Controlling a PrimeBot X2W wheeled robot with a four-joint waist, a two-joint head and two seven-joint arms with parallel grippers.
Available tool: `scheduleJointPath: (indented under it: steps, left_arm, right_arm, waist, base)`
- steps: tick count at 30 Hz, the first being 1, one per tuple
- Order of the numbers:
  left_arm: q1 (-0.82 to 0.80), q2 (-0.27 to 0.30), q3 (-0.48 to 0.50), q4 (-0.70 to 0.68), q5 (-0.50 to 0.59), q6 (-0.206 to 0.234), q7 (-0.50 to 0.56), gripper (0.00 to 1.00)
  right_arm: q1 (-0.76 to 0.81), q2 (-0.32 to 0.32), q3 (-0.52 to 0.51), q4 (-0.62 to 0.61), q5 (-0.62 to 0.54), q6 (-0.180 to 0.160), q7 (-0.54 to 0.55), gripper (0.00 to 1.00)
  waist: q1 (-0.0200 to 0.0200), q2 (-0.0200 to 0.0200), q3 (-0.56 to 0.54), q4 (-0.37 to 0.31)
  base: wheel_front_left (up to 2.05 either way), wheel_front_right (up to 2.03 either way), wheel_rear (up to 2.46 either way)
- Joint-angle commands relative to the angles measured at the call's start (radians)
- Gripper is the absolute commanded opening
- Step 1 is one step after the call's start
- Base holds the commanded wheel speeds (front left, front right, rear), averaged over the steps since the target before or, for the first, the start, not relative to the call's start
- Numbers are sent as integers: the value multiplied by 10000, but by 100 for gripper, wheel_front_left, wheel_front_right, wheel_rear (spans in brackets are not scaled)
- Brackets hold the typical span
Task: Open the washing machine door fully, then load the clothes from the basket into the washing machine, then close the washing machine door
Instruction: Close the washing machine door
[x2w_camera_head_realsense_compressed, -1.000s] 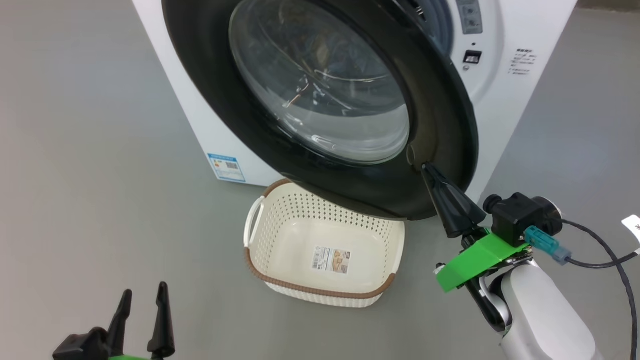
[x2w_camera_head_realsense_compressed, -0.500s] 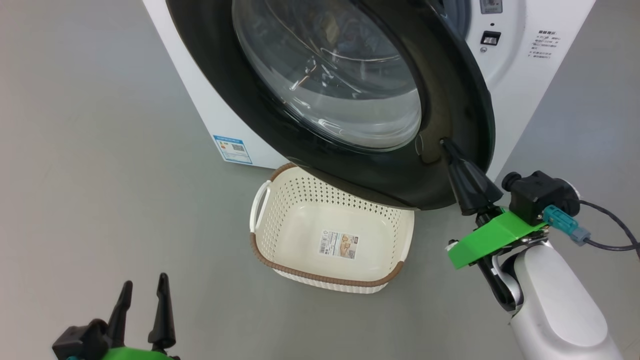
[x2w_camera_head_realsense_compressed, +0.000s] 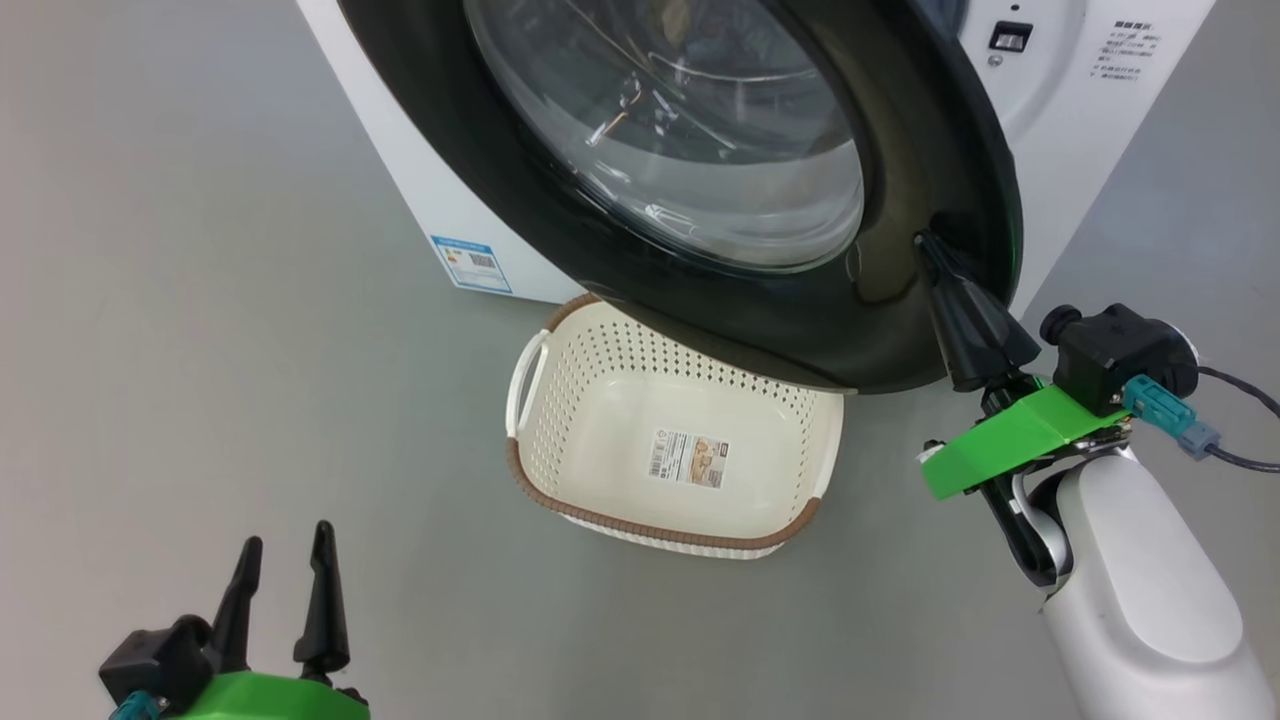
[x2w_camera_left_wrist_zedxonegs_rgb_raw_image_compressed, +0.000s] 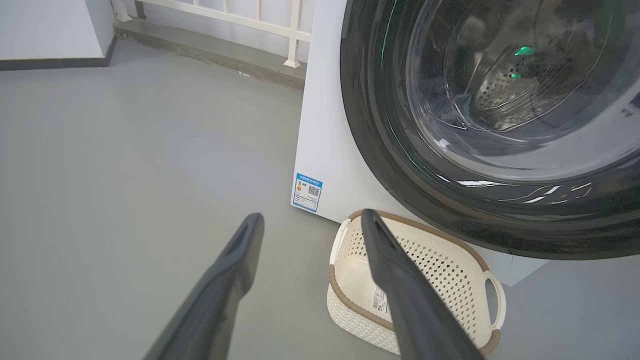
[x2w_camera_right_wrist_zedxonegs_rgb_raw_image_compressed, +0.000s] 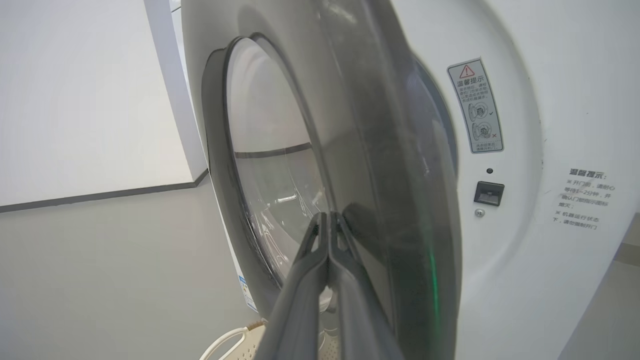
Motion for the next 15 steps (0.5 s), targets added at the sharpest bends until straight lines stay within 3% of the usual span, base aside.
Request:
scheduleJointPath:
  steps: [1,15]
  left_arm:
    - [-327,191,325,-191,-109,-32,-122,100]
    - [-639,191,185,-386,-277,-37,-122,100]
  right_arm:
    - [-300,60,111,-268,-26,16,-48,0]
    - [-1268,-364,-16,-430,-223,16,-48,0]
  waist:
    - [0,0,147,15]
    - [0,0,1188,45]
  base:
    - [0,0,0]
    - [0,0,0]
